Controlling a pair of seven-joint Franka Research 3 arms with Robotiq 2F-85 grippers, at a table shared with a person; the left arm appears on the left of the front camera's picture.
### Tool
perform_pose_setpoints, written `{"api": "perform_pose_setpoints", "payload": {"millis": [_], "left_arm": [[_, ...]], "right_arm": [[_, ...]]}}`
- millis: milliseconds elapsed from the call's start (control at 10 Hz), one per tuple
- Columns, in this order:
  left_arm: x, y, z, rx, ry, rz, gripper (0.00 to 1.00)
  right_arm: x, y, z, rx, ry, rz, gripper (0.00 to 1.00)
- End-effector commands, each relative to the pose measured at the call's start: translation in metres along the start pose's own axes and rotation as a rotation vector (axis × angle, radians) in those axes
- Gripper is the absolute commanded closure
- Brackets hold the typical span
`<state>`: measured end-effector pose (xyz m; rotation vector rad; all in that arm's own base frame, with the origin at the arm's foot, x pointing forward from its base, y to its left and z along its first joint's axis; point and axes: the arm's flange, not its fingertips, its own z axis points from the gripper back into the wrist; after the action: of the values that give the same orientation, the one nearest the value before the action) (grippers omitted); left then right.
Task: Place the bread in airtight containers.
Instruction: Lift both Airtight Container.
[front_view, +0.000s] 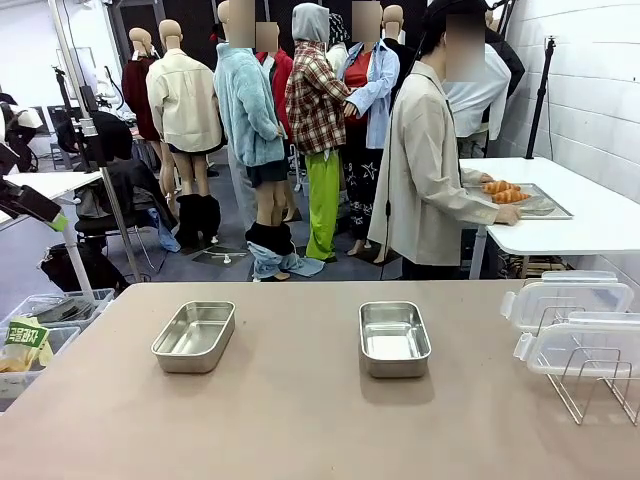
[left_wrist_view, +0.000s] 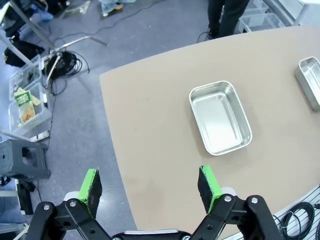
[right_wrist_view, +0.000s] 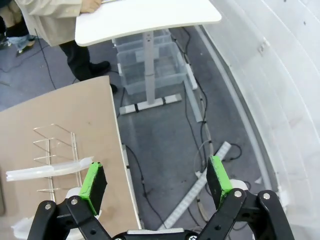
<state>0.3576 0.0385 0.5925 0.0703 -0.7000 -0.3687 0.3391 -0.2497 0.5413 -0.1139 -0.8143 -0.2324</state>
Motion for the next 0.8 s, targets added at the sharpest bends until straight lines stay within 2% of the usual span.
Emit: {"api": "perform_pose_setpoints", "payload": {"millis": [0,700], "left_arm": [[0.0012,0.0022,-0.0022,0.003,-0.012,0.002,0.00],[0.0012,0.0022,-0.0022,0.003,-0.012,0.002,0.00]], "right_arm": [[-0.0020,-0.0007,-0.0001,-0.004,0.003,-0.005,0.00],[-0.0020,-0.0007,-0.0001,-0.004,0.003,-0.005,0.00]]}}
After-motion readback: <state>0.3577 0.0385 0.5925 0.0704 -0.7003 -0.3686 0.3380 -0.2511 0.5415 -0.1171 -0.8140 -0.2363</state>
